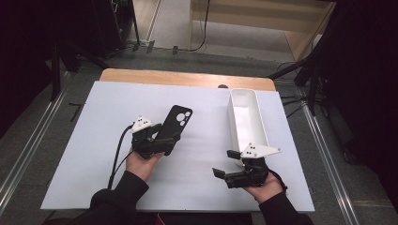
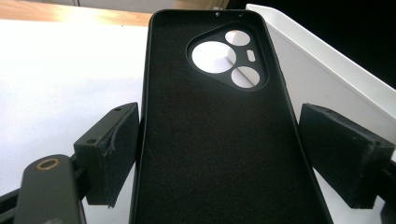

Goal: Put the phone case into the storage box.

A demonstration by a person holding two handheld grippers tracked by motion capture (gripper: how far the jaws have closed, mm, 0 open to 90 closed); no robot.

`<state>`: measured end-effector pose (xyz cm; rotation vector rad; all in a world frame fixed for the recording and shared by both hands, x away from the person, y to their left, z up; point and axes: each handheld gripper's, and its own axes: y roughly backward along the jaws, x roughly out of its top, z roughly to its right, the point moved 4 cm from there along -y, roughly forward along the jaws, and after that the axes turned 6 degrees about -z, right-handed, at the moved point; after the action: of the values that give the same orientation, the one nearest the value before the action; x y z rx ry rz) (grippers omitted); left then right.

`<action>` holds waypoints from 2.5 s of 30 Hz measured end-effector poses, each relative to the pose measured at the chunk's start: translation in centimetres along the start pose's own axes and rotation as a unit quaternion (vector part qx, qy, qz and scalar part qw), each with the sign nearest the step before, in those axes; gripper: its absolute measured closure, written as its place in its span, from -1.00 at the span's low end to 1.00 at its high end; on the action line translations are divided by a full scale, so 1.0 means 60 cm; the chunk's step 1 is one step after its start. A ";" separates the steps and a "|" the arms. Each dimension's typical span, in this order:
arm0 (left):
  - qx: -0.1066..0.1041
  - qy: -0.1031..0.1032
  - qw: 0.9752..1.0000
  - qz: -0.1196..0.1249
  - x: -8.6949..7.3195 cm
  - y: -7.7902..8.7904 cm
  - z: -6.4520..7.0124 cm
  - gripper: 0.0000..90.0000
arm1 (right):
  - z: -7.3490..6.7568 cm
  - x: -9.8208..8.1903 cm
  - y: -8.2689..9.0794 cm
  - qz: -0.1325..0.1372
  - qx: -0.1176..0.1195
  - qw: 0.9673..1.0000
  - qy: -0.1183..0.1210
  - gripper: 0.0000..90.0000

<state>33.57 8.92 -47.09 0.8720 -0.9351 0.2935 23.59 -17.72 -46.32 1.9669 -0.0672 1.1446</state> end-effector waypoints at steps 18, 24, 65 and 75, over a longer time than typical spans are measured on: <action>0.017 -0.006 1.000 0.025 -0.019 0.003 0.009 -0.68 | -0.002 0.067 -0.006 0.018 0.002 0.999 -0.026 -0.70; 0.022 -0.009 0.999 0.025 -0.026 0.001 0.014 -0.68 | 0.002 0.085 -0.010 0.018 -0.004 0.999 -0.038 -0.70; 0.008 -0.015 0.999 0.027 -0.034 -0.004 0.045 -0.68 | 0.050 0.161 -0.064 0.017 0.016 0.993 -0.114 -0.68; 0.010 -0.016 0.999 0.030 -0.033 -0.003 0.045 -0.69 | 0.066 0.175 -0.079 0.013 0.014 0.993 -0.116 -0.68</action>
<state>30.95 6.99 -47.97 0.8700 -0.9914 0.3418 34.44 -13.79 -42.48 2.1219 -0.2017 0.9327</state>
